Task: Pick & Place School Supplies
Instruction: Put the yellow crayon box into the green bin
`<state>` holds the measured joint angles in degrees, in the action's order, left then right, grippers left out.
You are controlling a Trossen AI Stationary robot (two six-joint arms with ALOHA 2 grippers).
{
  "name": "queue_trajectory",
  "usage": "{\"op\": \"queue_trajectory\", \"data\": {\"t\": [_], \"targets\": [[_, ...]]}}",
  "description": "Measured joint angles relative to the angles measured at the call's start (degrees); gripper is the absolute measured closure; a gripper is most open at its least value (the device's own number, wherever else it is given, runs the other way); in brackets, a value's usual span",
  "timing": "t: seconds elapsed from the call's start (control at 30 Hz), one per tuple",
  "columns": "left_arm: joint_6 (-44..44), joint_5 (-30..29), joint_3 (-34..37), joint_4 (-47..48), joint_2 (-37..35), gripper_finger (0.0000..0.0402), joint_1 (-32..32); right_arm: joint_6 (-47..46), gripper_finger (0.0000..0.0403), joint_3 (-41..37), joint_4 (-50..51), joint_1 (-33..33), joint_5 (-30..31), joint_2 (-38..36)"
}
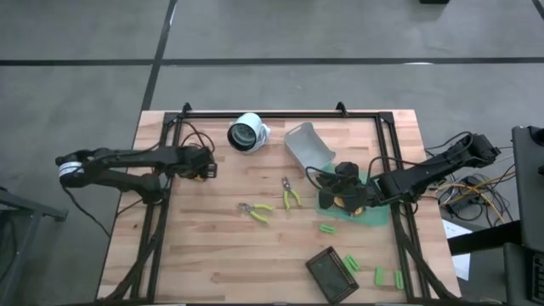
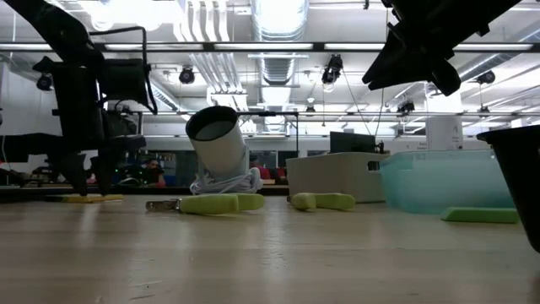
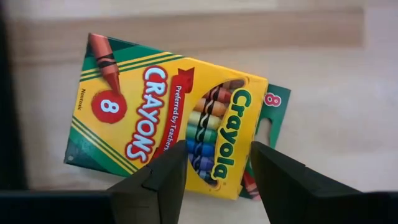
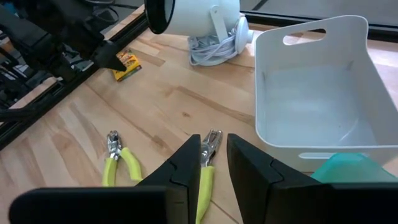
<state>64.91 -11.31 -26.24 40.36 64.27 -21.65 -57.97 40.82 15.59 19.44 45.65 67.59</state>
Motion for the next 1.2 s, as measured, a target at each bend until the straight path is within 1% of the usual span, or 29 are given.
{"op": "queue_trajectory", "data": {"t": [0.1,0.23,0.33,0.4,0.67,0.9,1.07,1.2], "targets": [[-2.66,3.65,0.02,-0.64,0.02,0.0220,0.11,0.16,0.0330,0.00,0.03,0.00,0.04,0.00],[-8.94,9.21,0.02,-1.68,0.02,0.0220,0.54,1.54,0.0328,0.00,0.03,0.04,1.01,0.00],[-13.19,11.79,0.07,-2.49,0.07,0.0220,1.46,2.98,0.0326,0.00,0.03,0.04,1.07,0.00],[-14.26,12.96,0.11,-3.75,0.07,0.0220,2.41,3.38,0.0326,0.00,0.03,0.04,1.05,0.00],[-14.32,13.55,0.26,-9.65,0.09,0.0220,8.56,3.60,0.0335,-0.02,0.03,0.00,1.05,0.00],[-13.80,13.34,0.29,-14.53,0.16,0.0220,14.61,4.22,0.0329,-0.03,0.03,0.00,1.05,0.00],[-13.47,13.35,0.35,-15.13,0.18,0.0220,19.03,4.15,0.0325,-0.04,0.01,0.00,1.03,0.00],[-13.43,13.38,0.36,-15.51,0.18,0.0220,23.33,4.13,0.0331,-0.07,0.01,0.00,1.03,0.00]]}}
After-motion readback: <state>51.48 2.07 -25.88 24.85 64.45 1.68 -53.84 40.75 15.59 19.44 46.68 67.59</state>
